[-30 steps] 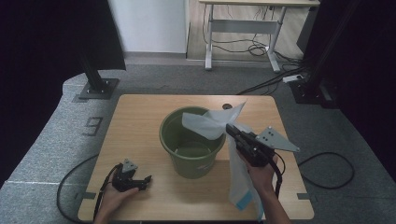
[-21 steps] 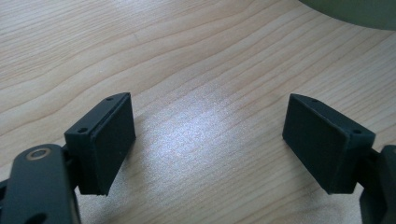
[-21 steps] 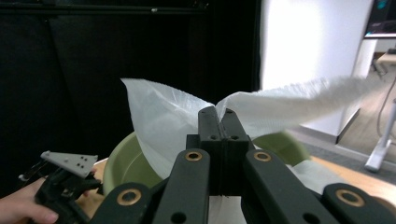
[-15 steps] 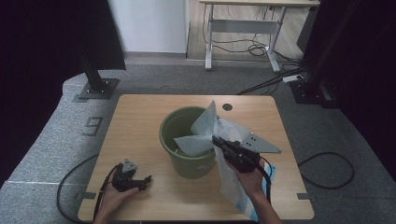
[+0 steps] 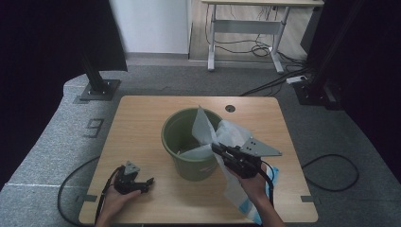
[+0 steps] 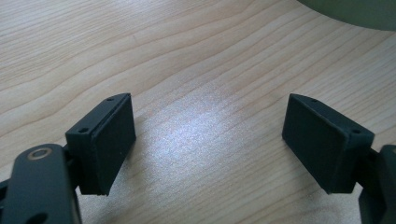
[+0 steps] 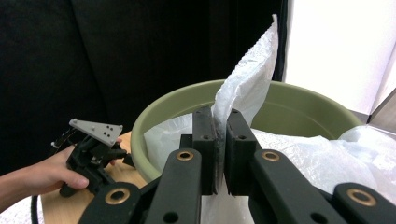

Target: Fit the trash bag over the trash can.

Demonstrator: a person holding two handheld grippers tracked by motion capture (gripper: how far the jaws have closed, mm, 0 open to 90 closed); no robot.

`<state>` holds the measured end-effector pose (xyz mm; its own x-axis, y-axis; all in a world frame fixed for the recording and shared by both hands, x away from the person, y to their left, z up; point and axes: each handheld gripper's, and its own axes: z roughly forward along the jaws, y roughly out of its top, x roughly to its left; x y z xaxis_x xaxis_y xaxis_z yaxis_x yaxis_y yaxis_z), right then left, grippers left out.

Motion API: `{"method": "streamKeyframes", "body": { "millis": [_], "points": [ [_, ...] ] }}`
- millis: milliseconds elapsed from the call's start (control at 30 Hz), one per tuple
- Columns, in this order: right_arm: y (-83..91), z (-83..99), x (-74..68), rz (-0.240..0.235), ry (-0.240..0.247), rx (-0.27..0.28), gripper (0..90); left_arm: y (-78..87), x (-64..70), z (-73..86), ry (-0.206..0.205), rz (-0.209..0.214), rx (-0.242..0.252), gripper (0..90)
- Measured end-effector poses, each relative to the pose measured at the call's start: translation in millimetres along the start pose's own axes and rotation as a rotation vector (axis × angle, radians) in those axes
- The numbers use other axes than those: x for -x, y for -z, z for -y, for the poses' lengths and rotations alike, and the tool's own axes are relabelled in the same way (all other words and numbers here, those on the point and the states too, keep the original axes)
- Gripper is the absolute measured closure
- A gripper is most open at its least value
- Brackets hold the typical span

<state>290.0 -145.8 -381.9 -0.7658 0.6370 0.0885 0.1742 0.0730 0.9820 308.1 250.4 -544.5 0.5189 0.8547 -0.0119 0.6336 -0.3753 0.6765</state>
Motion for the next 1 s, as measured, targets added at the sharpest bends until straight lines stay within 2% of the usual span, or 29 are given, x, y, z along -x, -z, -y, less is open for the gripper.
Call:
{"method": "streamKeyframes", "body": {
  "millis": [167,233,333,400,533,733,800,833,867,967,1000],
  "points": [
    [-1.9,1.5,-2.0,-0.014,0.003,-0.025,79.7,0.0,-0.4,0.1,-0.001,0.002,0.0,17.0],
    [-3.4,2.2,-3.5,-0.017,0.005,-0.039,74.5,0.0,-0.7,0.2,-0.001,0.002,0.0,17.0],
    [1.5,1.3,-8.5,-0.008,0.006,-0.031,62.6,0.3,-1.7,0.5,-0.001,0.003,0.001,17.0],
    [3.3,0.8,-9.7,0.0,0.012,-0.028,60.8,0.3,-1.9,0.5,0.0,0.002,0.001,17.0],
    [15.9,-2.3,-13.7,0.038,0.032,-0.018,53.2,0.3,-1.9,0.5,0.0,0.002,0.001,17.0],
    [28.2,-0.6,-14.8,0.055,0.026,-0.016,47.9,0.3,-2.0,0.5,0.0,0.001,0.001,17.0],
    [34.8,1.5,-16.4,0.064,0.026,-0.007,45.8,0.4,-2.3,0.8,0.002,0.002,0.002,17.0],
    [43.6,4.8,-18.7,0.079,0.027,-0.002,43.0,0.6,-2.9,0.7,0.002,0.001,0.001,17.0],
    [43.6,4.8,-18.7,0.079,0.027,-0.002,43.0,0.6,-2.9,0.7,0.002,0.001,0.001,17.0],
    [61.4,15.0,-21.1,0.123,0.014,0.005,36.9,0.6,-2.6,0.8,0.003,-0.001,0.001,17.0],
    [61.4,15.0,-21.1,0.123,0.014,0.005,36.9,0.6,-2.6,0.8,0.003,-0.001,0.001,17.0]
  ]
}}
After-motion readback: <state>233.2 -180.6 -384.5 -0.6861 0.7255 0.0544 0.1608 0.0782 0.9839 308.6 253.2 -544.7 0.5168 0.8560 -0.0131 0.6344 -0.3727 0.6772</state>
